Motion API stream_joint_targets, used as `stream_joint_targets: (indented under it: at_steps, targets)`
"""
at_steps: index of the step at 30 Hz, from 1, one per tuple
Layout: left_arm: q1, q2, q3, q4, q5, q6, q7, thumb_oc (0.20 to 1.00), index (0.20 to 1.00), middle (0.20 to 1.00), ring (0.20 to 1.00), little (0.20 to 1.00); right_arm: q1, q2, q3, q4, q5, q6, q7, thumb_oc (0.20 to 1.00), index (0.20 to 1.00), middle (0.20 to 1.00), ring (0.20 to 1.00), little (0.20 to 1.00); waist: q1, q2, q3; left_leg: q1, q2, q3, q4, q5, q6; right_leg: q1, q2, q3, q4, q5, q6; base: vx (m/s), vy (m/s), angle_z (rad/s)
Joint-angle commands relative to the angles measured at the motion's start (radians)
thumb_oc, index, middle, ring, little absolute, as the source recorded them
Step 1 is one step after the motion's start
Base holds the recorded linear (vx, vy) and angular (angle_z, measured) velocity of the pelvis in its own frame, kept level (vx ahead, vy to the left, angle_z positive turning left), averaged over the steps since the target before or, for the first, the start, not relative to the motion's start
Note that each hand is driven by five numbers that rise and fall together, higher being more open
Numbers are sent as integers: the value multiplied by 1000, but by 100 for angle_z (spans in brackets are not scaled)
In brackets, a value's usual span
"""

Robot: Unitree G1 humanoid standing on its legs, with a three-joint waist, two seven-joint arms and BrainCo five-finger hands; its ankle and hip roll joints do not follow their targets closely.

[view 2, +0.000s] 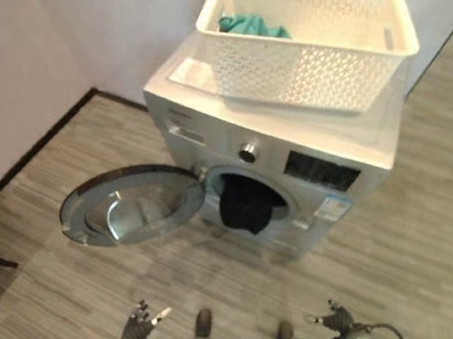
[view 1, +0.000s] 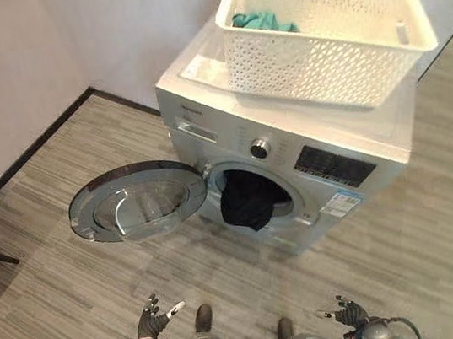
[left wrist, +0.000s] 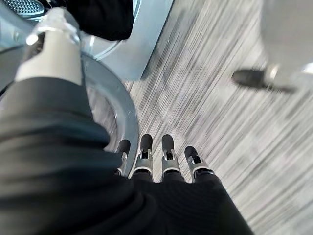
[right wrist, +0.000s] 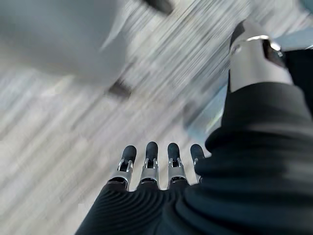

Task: Grab the laundry basket,head to the washer,open it,put in the laundry and shut it.

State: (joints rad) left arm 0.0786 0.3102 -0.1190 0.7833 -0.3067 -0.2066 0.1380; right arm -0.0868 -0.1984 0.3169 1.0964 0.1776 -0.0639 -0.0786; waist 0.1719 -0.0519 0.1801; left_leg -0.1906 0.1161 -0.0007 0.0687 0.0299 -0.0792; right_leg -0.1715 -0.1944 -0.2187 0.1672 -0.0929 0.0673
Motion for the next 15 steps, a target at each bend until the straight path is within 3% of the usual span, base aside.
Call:
stream_joint_targets:
  at_steps: [1, 7, 10, 15]
  targets:
    - [21, 67, 6, -72, 13, -28, 11, 1000, 1000, 1000, 1000, 1000, -13, -5, -12, -36, -5, -5, -2, 1000, 1000, 1000, 1000, 1000, 2, -50, 10, -55, 1, -44, 39, -31, 18, 148, -97, 10, -111, 141, 131, 0, 0, 0]
    - [45, 55, 25, -47, 8, -11, 9, 1000, 1000, 1000, 1000, 1000, 10, -17, -132, -39, 140, -16, -35, 1000, 1000, 1000, 1000, 1000, -21, -67, -3, -24, 6, -34, -7, -20, 19, 174, -90, 11, -152, 145, 141, 14, 8, -3]
    - [61, 36, 56, -27, -14, 4, 0, 1000, 1000, 1000, 1000, 1000, 29, -52, -324, 14, 325, -46, -59, 1000, 1000, 1000, 1000, 1000, -44, -76, -33, 8, 12, -22, -71, 0, 7, 189, -85, 7, -192, 147, 150, 41, -12, -4]
    - [81, 38, 83, -34, -7, 6, -20, 1000, 1000, 1000, 1000, 1000, 46, -151, -487, -43, 393, -75, -106, 1000, 1000, 1000, 1000, 1000, -58, -82, -65, 34, 13, -20, -126, 20, 0, 195, -84, 1, -212, 152, 160, 31, -9, 1]
